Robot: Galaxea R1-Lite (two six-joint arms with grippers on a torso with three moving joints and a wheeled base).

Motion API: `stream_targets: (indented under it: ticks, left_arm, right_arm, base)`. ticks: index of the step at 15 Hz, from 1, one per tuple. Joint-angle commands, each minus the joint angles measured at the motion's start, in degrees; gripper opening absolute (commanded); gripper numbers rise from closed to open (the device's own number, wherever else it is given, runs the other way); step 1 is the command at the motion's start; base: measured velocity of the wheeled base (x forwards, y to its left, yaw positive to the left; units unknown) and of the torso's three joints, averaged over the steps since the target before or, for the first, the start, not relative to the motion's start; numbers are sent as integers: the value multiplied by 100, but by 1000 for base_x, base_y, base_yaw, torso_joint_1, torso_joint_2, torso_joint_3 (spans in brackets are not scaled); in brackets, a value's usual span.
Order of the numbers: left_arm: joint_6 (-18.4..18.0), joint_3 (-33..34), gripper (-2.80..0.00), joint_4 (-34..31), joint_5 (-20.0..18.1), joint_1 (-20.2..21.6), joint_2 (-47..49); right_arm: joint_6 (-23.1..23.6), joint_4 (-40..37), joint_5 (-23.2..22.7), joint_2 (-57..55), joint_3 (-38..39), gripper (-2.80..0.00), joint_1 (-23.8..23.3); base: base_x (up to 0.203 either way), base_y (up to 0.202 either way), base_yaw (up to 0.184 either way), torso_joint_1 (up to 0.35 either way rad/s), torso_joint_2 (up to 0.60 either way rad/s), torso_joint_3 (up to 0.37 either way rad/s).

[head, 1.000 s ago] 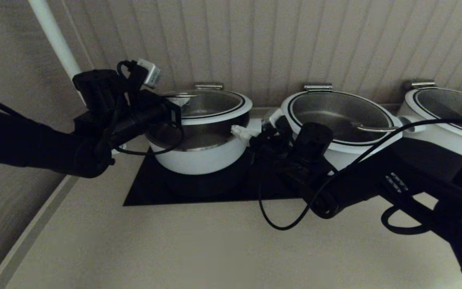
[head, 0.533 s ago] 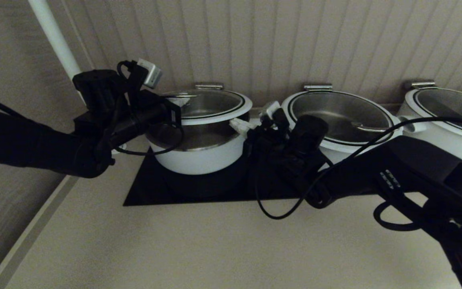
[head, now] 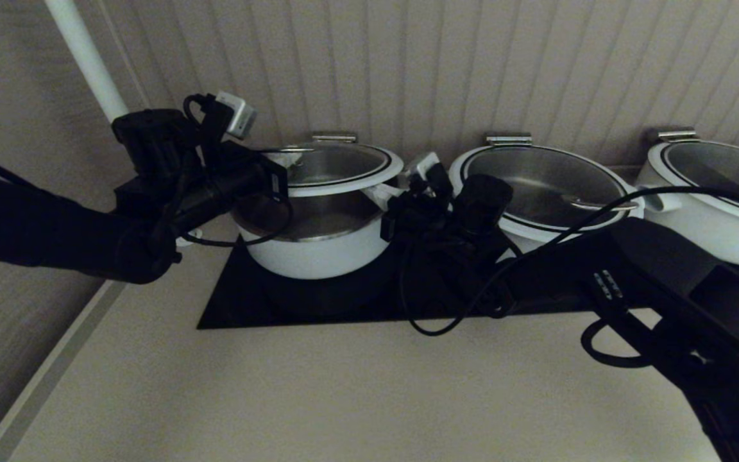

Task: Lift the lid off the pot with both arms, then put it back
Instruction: Hold the pot lid with the right arm

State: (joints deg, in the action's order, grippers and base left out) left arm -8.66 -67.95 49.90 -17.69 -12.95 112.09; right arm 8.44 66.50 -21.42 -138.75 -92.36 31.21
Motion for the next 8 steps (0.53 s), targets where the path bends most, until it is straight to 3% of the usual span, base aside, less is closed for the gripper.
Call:
stream_targets:
  ticks: [1,8]
  left_arm:
    - [-29,27,-280,20,-15,3,-9]
    - [-60,205,-280,-291,-24,75,-258]
  right_arm:
    - [2,56,-4,6,-11,-280,-1]
    - [9,56,-3,15,-11,-280,-1]
  base:
    - [0,0,0,0,0,0]
    - [0,0,0,0,0,0]
